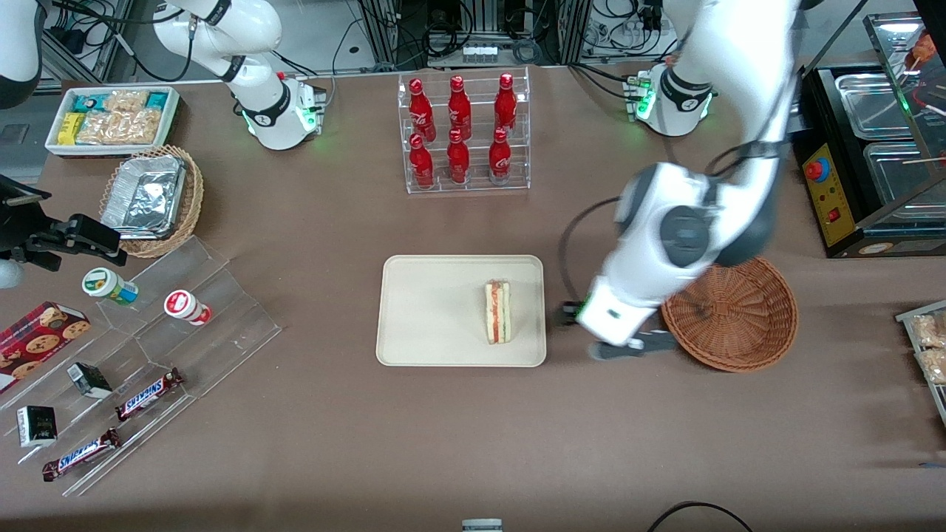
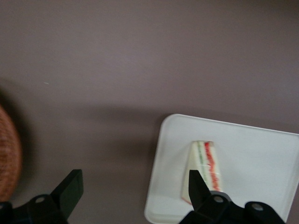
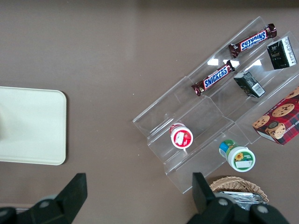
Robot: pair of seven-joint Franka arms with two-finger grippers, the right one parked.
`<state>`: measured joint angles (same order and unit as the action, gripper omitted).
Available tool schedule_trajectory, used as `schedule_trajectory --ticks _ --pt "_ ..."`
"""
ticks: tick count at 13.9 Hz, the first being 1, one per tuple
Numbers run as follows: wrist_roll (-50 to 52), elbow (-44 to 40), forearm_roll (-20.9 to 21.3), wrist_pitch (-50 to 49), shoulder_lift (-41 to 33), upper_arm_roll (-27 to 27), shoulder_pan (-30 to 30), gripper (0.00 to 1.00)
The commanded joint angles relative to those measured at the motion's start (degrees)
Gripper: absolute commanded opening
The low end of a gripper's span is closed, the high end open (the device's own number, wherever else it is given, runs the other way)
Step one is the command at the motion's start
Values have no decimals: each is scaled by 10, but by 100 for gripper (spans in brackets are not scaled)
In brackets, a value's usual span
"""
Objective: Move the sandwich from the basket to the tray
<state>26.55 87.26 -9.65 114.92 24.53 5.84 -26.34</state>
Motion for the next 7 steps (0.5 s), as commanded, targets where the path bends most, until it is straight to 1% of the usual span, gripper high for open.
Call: schedule_trajectory --ticks 1,3,4,5,6,7 --pt "-39 62 36 -52 -94 5 37 100" --pt "-59 67 52 -96 -131 5 73 100" --pt "-62 68 64 -122 -147 6 80 100" --pt "-64 72 87 -141 -163 6 81 100" --pt "-72 78 98 -145 -179 11 81 100" --pt "-87 82 97 -152 -196 23 81 100"
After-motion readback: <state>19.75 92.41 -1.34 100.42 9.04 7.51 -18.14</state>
